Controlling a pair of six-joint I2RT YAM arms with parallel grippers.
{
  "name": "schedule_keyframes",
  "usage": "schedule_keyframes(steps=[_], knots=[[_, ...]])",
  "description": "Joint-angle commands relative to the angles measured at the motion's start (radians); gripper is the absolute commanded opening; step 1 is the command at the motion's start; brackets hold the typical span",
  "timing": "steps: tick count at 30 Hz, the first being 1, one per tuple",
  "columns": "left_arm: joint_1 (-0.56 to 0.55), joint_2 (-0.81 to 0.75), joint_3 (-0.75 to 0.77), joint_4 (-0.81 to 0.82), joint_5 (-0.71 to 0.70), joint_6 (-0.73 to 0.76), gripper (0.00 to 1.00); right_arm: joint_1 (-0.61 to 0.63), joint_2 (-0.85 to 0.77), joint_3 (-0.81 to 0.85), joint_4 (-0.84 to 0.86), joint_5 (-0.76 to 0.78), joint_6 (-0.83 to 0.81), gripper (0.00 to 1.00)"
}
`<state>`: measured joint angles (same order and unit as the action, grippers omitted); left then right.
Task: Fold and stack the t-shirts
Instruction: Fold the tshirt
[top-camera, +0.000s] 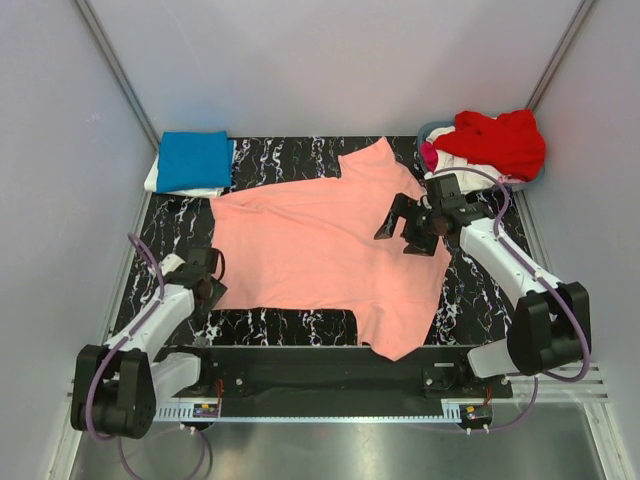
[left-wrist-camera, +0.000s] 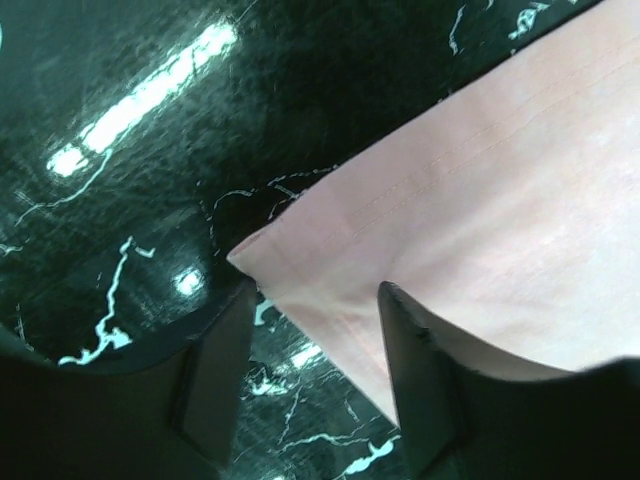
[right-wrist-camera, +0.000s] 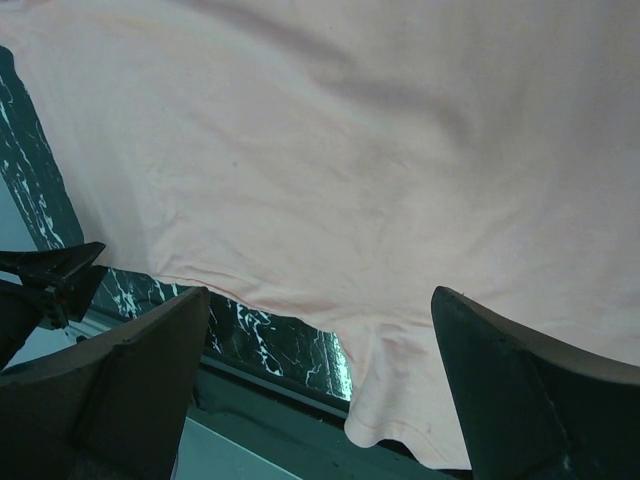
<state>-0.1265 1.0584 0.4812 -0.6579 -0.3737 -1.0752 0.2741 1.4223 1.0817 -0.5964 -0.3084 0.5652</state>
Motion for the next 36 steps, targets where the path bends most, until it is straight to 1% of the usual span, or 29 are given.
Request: schedule_keyframes(steps=[1, 3, 4, 5, 6, 7, 9, 10, 11, 13, 16, 17, 19, 20, 22, 23, 24, 25, 28, 29, 30, 31, 32, 36], knots=[[0.007, 0.024, 0.005, 0.076, -0.048, -0.003, 0.48, -0.001, -0.068, -0.035, 0.006, -0.005, -0.005, 1.0], [0.007, 0.034, 0.008, 0.087, -0.047, 0.001, 0.4, -0.001, -0.121, -0.08, -0.02, 0.015, 0.019, 1.0], [0.007, 0.04, 0.008, 0.092, -0.047, 0.001, 0.31, -0.001, -0.14, -0.097, -0.037, 0.069, 0.034, 1.0], [0.007, 0.04, 0.007, 0.096, -0.047, 0.001, 0.28, -0.001, -0.158, -0.126, -0.095, 0.103, 0.05, 1.0], [0.007, 0.04, 0.004, 0.098, -0.048, 0.001, 0.25, 0.0, -0.196, -0.141, -0.118, 0.129, 0.08, 1.0], [0.007, 0.035, 0.005, 0.101, -0.047, 0.001, 0.2, 0.0, -0.215, -0.16, -0.138, 0.15, 0.091, 1.0], [0.007, 0.028, -0.001, 0.103, -0.045, 0.003, 0.12, 0.002, -0.262, -0.204, -0.199, 0.172, 0.107, 1.0], [0.007, 0.025, 0.0, 0.103, -0.045, 0.003, 0.06, 0.007, -0.279, -0.23, -0.219, 0.19, 0.111, 1.0], [0.007, 0.02, -0.001, 0.103, -0.044, 0.003, 0.03, 0.017, -0.298, -0.242, -0.258, 0.199, 0.122, 1.0], [0.007, 0.012, -0.006, 0.104, -0.042, 0.003, 0.01, 0.028, -0.348, -0.282, -0.293, 0.215, 0.133, 1.0], [0.008, 0.006, -0.007, 0.106, -0.039, 0.008, 0.0, 0.079, -0.384, -0.304, -0.348, 0.19, 0.185, 1.0], [0.008, 0.006, -0.009, 0.107, -0.039, 0.008, 0.0, 0.094, -0.402, -0.331, -0.352, 0.161, 0.217, 1.0], [0.011, -0.003, -0.012, 0.109, -0.034, 0.011, 0.0, 0.154, -0.424, -0.382, -0.361, 0.155, 0.266, 1.0], [0.011, -0.006, -0.012, 0.107, -0.034, 0.012, 0.0, 0.187, -0.45, -0.405, -0.352, 0.147, 0.325, 1.0], [0.014, -0.012, -0.013, 0.115, -0.03, 0.015, 0.0, 0.301, -0.464, -0.465, -0.335, 0.141, 0.398, 1.0], [0.014, -0.014, -0.016, 0.115, -0.028, 0.017, 0.0, 0.345, -0.462, -0.48, -0.316, 0.152, 0.47, 1.0], [0.016, -0.014, -0.015, 0.116, -0.028, 0.018, 0.0, 0.435, -0.451, -0.493, -0.307, 0.167, 0.501, 1.0], [0.018, -0.014, -0.016, 0.118, -0.025, 0.02, 0.0, 0.467, -0.436, -0.509, -0.299, 0.196, 0.524, 1.0], [0.022, -0.017, -0.018, 0.116, -0.015, 0.027, 0.0, 0.513, -0.349, -0.549, -0.249, 0.207, 0.544, 1.0], [0.024, -0.02, -0.019, 0.116, -0.013, 0.031, 0.0, 0.513, -0.315, -0.565, -0.194, 0.203, 0.533, 0.95], [0.027, -0.026, -0.021, 0.118, -0.011, 0.032, 0.0, 0.513, -0.3, -0.578, -0.169, 0.206, 0.533, 0.8], [0.027, -0.029, -0.024, 0.118, -0.007, 0.034, 0.0, 0.513, -0.286, -0.586, -0.134, 0.216, 0.527, 0.76], [0.028, -0.034, -0.027, 0.116, -0.005, 0.037, 0.0, 0.513, -0.258, -0.586, -0.123, 0.221, 0.521, 0.74], [0.037, -0.047, -0.029, 0.118, 0.002, 0.041, 0.0, 0.513, -0.211, -0.585, -0.071, 0.244, 0.503, 0.72]])
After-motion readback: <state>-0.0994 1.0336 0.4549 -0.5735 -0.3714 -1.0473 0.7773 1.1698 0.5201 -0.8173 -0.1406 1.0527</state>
